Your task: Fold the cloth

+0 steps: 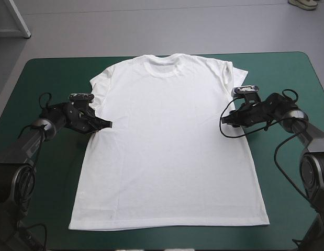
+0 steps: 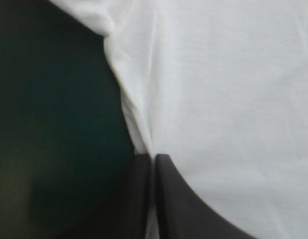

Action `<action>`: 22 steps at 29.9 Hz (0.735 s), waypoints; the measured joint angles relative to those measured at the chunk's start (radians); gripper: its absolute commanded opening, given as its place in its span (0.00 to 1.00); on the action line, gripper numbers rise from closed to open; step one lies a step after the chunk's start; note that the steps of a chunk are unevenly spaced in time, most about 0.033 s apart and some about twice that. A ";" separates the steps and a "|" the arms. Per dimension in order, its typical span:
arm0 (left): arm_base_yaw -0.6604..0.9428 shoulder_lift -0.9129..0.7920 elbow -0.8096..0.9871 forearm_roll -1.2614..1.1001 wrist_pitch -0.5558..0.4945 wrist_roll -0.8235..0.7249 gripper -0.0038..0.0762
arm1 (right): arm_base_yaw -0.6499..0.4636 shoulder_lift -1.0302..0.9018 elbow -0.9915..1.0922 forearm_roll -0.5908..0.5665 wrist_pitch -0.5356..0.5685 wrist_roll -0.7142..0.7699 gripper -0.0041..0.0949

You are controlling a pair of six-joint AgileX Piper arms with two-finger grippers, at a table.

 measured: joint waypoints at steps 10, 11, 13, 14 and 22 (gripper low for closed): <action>0.000 0.000 -0.002 0.006 0.003 0.000 0.07 | 0.012 0.005 -0.011 -0.181 -0.043 0.079 0.38; 0.000 0.000 -0.002 0.007 0.004 0.000 0.07 | 0.012 0.005 -0.011 -0.193 -0.046 0.084 0.38; 0.000 0.001 -0.003 0.008 0.004 0.000 0.07 | 0.012 0.005 -0.011 -0.219 -0.049 0.099 0.38; 0.000 0.001 -0.003 0.009 0.004 0.000 0.07 | 0.012 0.006 -0.012 -0.227 -0.049 0.105 0.38; 0.000 0.001 -0.003 0.010 0.005 0.000 0.07 | 0.019 0.013 -0.019 -0.234 -0.035 0.108 0.07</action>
